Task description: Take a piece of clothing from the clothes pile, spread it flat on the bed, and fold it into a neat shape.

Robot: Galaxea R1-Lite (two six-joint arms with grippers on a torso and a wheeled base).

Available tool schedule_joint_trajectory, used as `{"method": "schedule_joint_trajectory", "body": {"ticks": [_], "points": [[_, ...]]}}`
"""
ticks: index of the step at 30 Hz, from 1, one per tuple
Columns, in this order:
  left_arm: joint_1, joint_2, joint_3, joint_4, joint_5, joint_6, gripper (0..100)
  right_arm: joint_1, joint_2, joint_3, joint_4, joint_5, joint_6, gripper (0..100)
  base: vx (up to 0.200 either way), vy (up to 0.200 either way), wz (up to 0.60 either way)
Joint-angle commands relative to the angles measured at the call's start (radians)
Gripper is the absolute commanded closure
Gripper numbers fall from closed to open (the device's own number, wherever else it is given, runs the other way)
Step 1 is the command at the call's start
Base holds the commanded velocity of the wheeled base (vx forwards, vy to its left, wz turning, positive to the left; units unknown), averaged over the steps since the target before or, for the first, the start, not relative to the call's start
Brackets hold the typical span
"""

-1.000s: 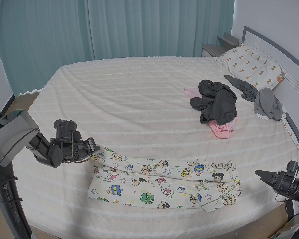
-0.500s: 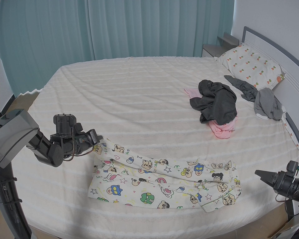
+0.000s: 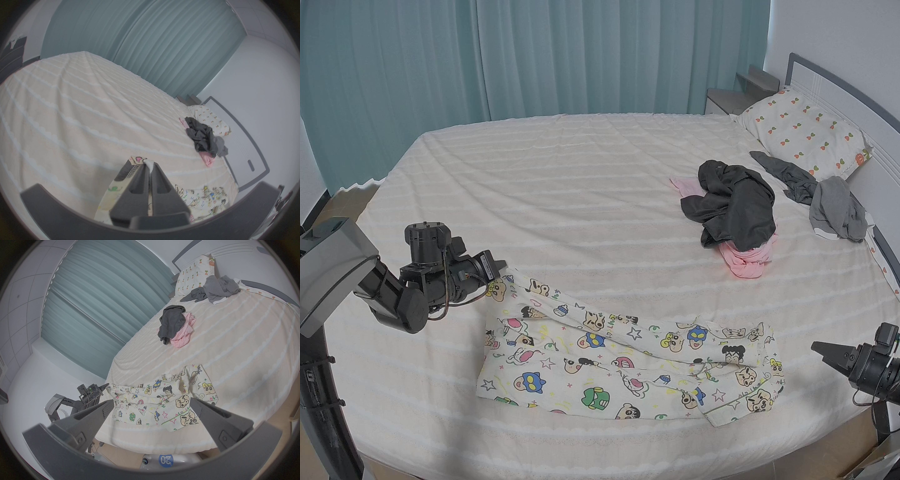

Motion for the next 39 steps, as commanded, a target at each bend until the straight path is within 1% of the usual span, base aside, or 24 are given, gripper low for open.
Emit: {"method": "schedule_joint_trajectory", "body": {"ticks": [1,4,9,11,13,17,22,25,29,30,39], "points": [[0.009,0.033,0.035,-0.002,0.0,0.046,100,0.0,0.001,0.018,0.0,0.0,0.0,0,0.0,0.0,0.0],[0.009,0.035,0.092,-0.012,-0.005,0.072,100,0.0,0.003,0.018,0.0,0.0,0.0,0,0.0,0.0,0.0],[0.01,0.056,0.183,-0.138,-0.005,0.072,100,0.0,0.003,0.018,0.0,0.0,0.0,0,0.0,0.0,0.0],[0.012,0.06,0.193,-0.15,-0.005,0.072,100,0.0,0.003,0.018,0.0,0.0,0.0,0,0.0,0.0,0.0],[0.012,0.076,0.25,-0.213,-0.006,0.072,100,0.0,0.003,0.018,0.001,0.0,0.0,0,0.0,0.0,0.0],[0.013,0.093,0.305,-0.264,-0.008,0.071,100,0.0,0.001,0.018,0.008,0.0,0.0,0,0.0,0.0,0.0],[0.024,0.116,0.339,-0.287,-0.008,0.072,100,0.0,0.003,0.018,0.011,0.002,0.0,0,0.0,0.0,0.0],[0.032,0.127,0.355,-0.29,-0.011,0.072,100,0.0,0.003,0.018,0.012,0.014,0.0,0,0.0,0.0,0.0],[0.035,0.133,0.358,-0.298,-0.011,0.072,100,0.0,0.003,0.018,0.014,0.014,0.0,0,0.0,0.0,0.0],[0.039,0.133,0.358,-0.299,-0.011,0.072,0,0.0,0.003,0.018,0.015,0.016,0.0,0,0.0,0.0,0.0],[0.076,0.095,0.356,-0.302,-0.011,0.062,0,0.0,0.004,0.018,0.015,0.016,0.0,0,0.0,0.0,0.0]]}}
